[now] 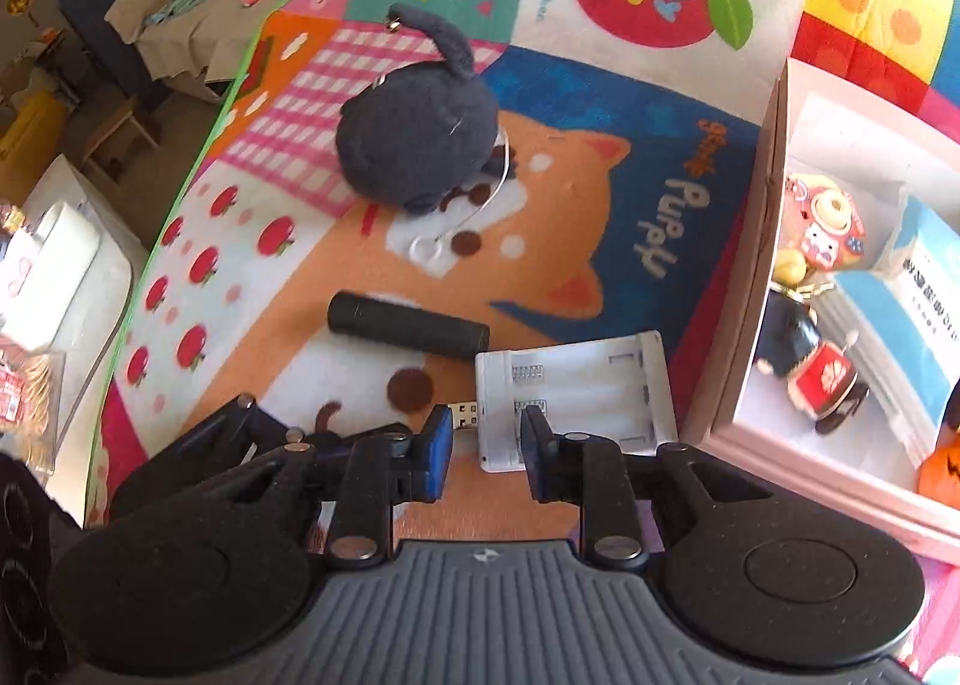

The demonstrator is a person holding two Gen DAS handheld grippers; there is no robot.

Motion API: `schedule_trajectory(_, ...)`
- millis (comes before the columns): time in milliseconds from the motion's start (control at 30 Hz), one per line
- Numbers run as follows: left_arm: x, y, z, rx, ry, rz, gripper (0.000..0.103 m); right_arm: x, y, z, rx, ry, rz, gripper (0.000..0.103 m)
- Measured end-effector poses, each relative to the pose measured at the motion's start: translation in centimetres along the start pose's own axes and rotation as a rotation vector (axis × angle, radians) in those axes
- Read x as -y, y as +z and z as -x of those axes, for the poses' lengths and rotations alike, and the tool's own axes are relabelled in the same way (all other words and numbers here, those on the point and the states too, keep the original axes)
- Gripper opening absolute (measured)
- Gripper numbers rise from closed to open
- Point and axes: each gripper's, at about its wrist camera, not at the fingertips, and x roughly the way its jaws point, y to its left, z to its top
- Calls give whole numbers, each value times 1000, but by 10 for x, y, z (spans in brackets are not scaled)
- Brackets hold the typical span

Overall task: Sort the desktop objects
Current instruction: 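Set the white charger down on the mat with the right tool, then grasp the black cylinder with the left tool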

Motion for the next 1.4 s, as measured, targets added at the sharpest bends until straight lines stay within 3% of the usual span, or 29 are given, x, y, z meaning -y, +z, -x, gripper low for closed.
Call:
schedule_trajectory(100,3,-8,9,-2,-19,-13,103,7,-26,9,23,41,-33,24)
schedule_trajectory(267,5,-14,17,-7,-30,-17,103,27,-72,31,89,35,-120,24)
schedule_trajectory(367,12,-16,18,-17,-30,-47,103,39,-102,48,161,-57,-170,24)
schedule_trajectory(567,30,-20,15,-43,6,-107,103,58,-157,95,356,-198,-213,46)
schedule_trajectory(700,44,-21,9,-56,15,-140,103,66,-180,111,466,-354,-227,67)
schedule_trajectory(767,50,-20,8,-61,5,-147,103,71,-188,111,489,-408,-240,69)
schedule_trajectory(867,54,-17,9,-63,-9,-147,103,78,-199,109,506,-413,-280,73)
schedule_trajectory(1000,40,-10,22,-20,76,-94,103,77,-213,101,527,-402,-318,89)
schedule_trajectory(1067,24,-5,27,-13,172,-26,103,71,-216,92,515,-404,-295,90)
schedule_trajectory(1233,-7,2,23,-37,276,150,103,50,-216,69,490,-431,-203,94)
schedule_trajectory(1400,-18,9,6,-21,334,163,103,37,-219,68,507,-444,-147,103)
